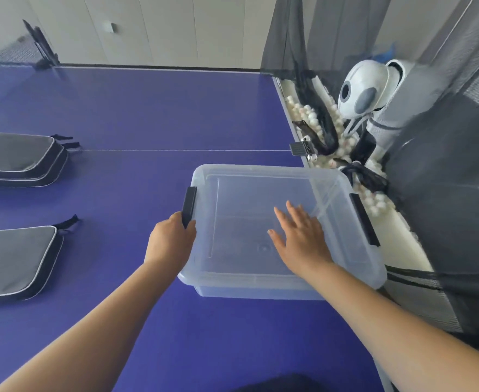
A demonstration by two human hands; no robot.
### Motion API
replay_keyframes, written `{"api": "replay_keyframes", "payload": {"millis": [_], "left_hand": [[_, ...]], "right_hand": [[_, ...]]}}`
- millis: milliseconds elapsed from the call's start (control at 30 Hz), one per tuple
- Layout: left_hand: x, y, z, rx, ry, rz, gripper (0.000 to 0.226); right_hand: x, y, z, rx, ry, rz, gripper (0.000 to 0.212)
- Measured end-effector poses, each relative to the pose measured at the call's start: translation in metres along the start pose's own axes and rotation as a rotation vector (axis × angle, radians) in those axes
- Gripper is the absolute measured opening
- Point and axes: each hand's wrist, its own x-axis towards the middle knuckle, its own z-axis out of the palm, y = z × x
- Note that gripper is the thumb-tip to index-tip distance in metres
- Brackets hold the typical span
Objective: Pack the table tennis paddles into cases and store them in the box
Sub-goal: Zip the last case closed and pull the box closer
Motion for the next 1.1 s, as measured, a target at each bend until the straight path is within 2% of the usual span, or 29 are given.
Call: {"api": "replay_keyframes", "payload": {"millis": [333, 533, 600, 667, 733, 833, 967, 1100], "left_hand": [[0.005, 0.002, 0.004, -0.026, -0.018, -0.051, 0.026], [0.014, -0.011, 0.000, -0.071, -0.014, -0.196, 0.030], [0.016, -0.014, 0.002, -0.084, -0.001, -0.206, 0.019], [0.016, -0.010, 0.004, -0.007, 0.021, -0.084, 0.020], [0.011, -0.004, 0.006, 0.070, 0.019, 0.011, 0.038], [0.002, 0.011, 0.011, 0.223, 0.081, 0.275, 0.055], [-0.008, 0.045, 0.030, 0.299, -0.029, 0.493, 0.060], [-0.013, 0.073, 0.055, 0.378, -0.151, 0.580, 0.066]], "right_hand": [[0.001, 0.004, 0.004, 0.013, -0.012, -0.005, 0.061], [0.001, 0.003, 0.004, 0.031, -0.016, -0.004, 0.061], [0.001, 0.004, 0.004, 0.027, -0.019, -0.004, 0.062], [0.001, 0.004, 0.004, 0.028, -0.018, -0.003, 0.062], [0.001, 0.003, 0.002, 0.043, -0.016, -0.006, 0.061], [0.001, 0.003, -0.004, 0.150, 0.012, -0.016, 0.058], [-0.002, 0.021, -0.018, 0.314, 0.140, 0.001, 0.049], [0.002, 0.055, -0.028, 0.289, 0.236, 0.135, 0.047]]}}
